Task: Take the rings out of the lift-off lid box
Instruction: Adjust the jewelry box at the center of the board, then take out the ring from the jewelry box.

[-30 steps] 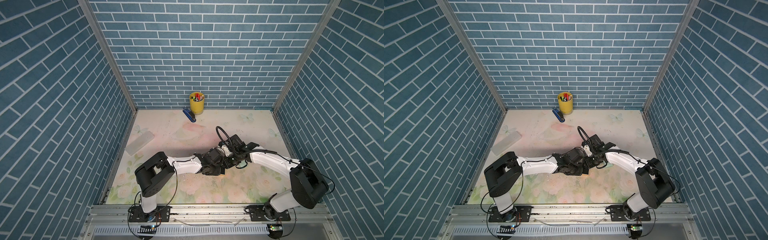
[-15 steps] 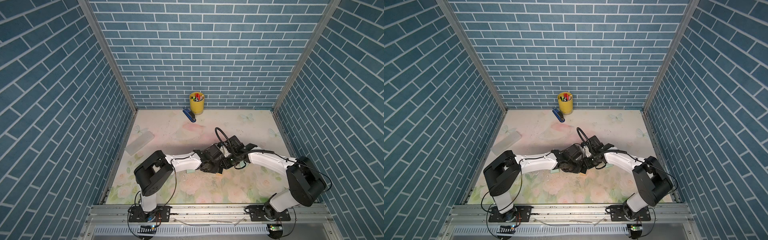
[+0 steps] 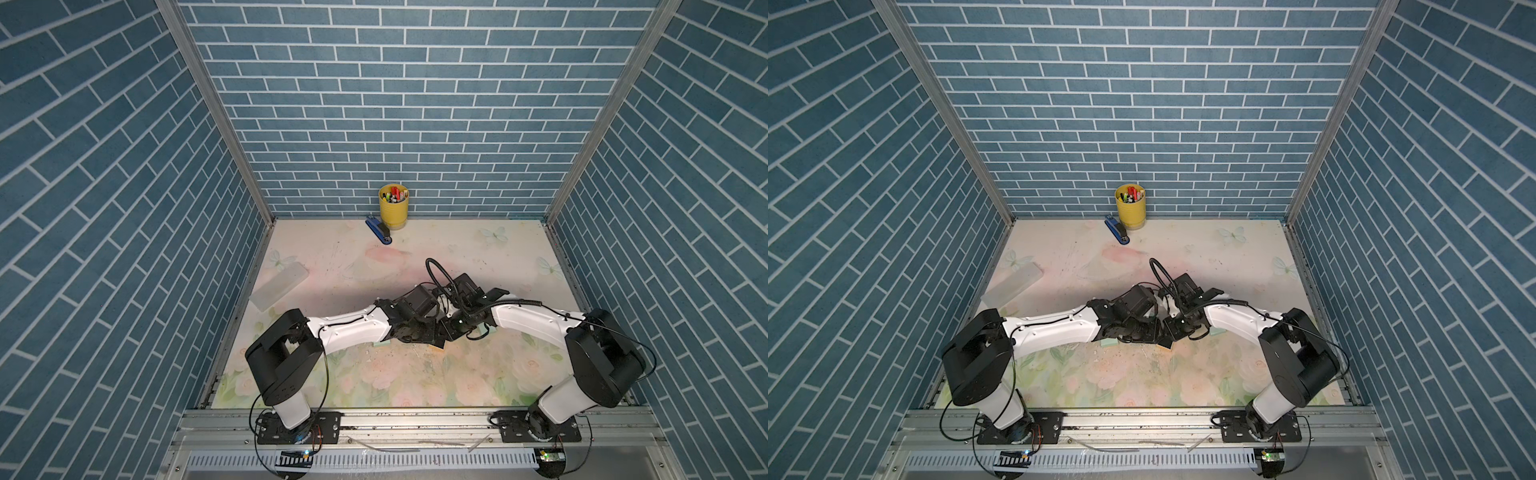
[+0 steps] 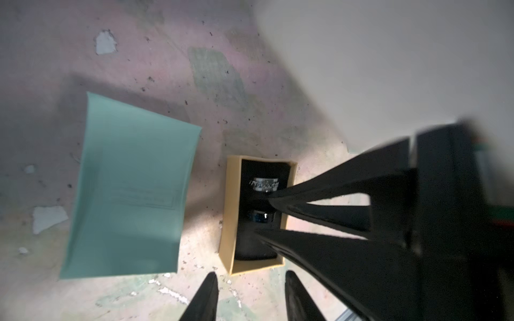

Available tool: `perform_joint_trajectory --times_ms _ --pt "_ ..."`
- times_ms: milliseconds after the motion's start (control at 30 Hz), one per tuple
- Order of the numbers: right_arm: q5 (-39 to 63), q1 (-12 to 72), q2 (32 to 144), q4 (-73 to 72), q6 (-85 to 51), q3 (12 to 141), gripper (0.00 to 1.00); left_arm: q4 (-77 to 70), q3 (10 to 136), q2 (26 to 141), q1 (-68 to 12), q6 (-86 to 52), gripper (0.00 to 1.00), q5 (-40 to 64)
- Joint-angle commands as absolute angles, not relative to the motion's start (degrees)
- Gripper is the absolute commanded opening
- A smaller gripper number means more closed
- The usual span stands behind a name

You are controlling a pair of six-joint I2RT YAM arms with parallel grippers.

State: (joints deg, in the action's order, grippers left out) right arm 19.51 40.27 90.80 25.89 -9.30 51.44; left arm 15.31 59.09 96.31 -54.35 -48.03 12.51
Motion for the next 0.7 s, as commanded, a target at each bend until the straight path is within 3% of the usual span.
perform_joint_trajectory --times_ms 0,433,667 --pt "18.9 40.8 91.6 27.0 -5.9 52.2 0.25 11.1 56.4 95.5 -54.6 -53.7 0.41 13.6" --pt "14.4 42.9 93.9 29.7 -4.7 54.4 0.27 4.0 51.3 96.7 -55.2 -61.8 0.41 12.5" --pt "11.2 43.5 94.9 31.5 -4.6 55.8 0.22 3.3 50.7 97.7 -55.1 -62.7 0.41 10.2"
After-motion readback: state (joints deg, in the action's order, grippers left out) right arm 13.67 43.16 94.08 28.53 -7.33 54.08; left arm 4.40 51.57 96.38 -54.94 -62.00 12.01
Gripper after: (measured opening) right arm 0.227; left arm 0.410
